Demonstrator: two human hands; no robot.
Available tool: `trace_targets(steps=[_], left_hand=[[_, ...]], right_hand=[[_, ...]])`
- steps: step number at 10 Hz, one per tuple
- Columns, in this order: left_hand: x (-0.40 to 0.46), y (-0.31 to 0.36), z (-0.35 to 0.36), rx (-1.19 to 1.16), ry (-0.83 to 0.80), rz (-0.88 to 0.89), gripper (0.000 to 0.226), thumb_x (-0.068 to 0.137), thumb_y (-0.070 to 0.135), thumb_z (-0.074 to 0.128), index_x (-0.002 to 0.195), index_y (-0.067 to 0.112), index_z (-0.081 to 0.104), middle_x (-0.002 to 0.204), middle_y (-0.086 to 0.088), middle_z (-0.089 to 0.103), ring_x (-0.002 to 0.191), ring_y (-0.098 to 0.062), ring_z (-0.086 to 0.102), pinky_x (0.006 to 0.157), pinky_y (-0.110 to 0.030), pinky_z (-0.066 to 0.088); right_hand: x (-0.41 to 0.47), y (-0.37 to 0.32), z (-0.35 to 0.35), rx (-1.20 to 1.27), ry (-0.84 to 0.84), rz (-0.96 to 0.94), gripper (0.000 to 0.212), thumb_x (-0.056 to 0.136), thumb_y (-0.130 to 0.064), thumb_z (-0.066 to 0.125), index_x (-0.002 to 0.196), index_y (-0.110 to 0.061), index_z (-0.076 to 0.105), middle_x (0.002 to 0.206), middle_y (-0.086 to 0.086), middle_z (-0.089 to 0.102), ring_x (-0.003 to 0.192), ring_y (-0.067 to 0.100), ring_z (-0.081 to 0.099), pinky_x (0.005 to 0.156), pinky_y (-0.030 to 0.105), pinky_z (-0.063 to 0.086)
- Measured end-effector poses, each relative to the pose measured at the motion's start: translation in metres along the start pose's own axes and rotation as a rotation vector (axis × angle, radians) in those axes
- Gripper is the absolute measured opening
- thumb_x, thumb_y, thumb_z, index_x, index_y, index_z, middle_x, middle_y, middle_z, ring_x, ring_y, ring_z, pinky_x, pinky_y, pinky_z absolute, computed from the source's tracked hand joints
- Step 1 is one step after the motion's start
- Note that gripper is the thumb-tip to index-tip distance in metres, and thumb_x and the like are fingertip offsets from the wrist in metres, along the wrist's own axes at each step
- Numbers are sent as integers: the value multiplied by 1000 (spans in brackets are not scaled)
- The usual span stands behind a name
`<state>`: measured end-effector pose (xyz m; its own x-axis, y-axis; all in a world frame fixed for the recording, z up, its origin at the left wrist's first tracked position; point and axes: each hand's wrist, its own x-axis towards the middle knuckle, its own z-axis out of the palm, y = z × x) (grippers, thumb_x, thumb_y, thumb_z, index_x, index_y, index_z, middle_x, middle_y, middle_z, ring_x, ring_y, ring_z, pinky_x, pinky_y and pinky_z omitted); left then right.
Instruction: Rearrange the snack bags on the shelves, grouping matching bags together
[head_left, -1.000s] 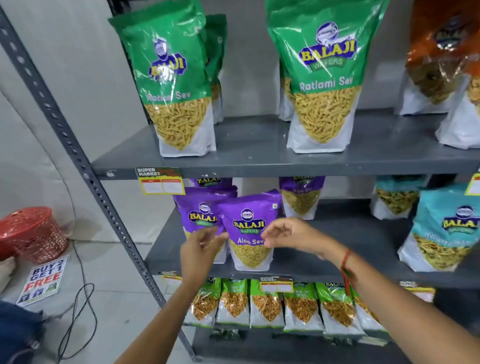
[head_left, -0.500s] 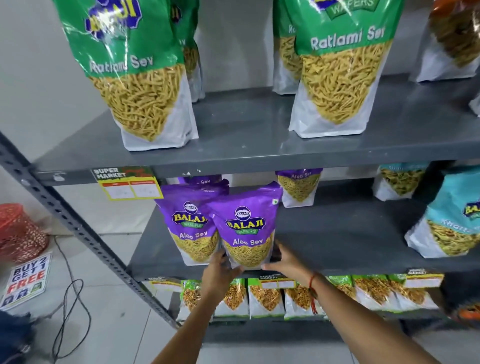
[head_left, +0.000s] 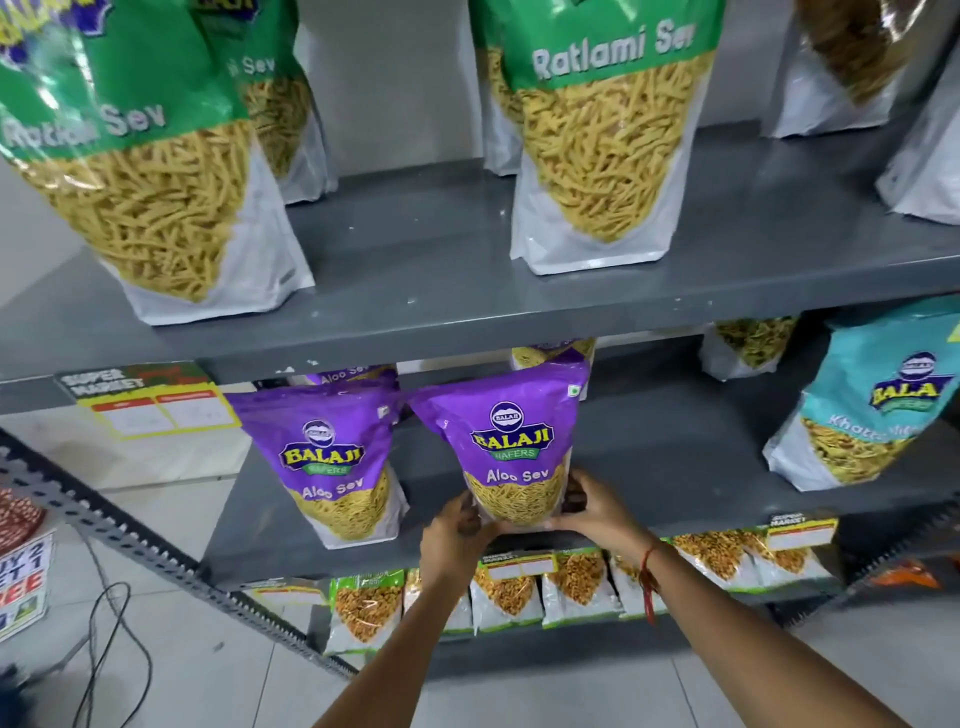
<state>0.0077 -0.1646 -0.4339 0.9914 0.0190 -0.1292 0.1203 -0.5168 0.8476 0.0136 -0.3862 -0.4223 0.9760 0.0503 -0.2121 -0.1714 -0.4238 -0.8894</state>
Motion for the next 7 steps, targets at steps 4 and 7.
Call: trace_targets(steps=[4, 7], left_hand=[[-2, 39, 86, 32, 5, 55, 37, 71, 48, 71, 105, 35, 64, 81, 8, 76, 75, -5, 72, 66, -37, 59], [-11, 47, 88, -89, -35, 1, 50, 77, 27, 79, 122, 28, 57, 92, 18, 73, 87, 4, 70, 71, -15, 56]], right_hand=[[-4, 48, -87, -40, -8, 13, 73, 59, -33, 87, 123, -22, 55, 112, -3, 71, 101, 10, 66, 84, 23, 53], [-11, 50, -86, 16, -42, -47, 74, 62, -22, 87, 123, -27, 45, 114, -7, 63, 109, 16, 62, 82, 21, 51]])
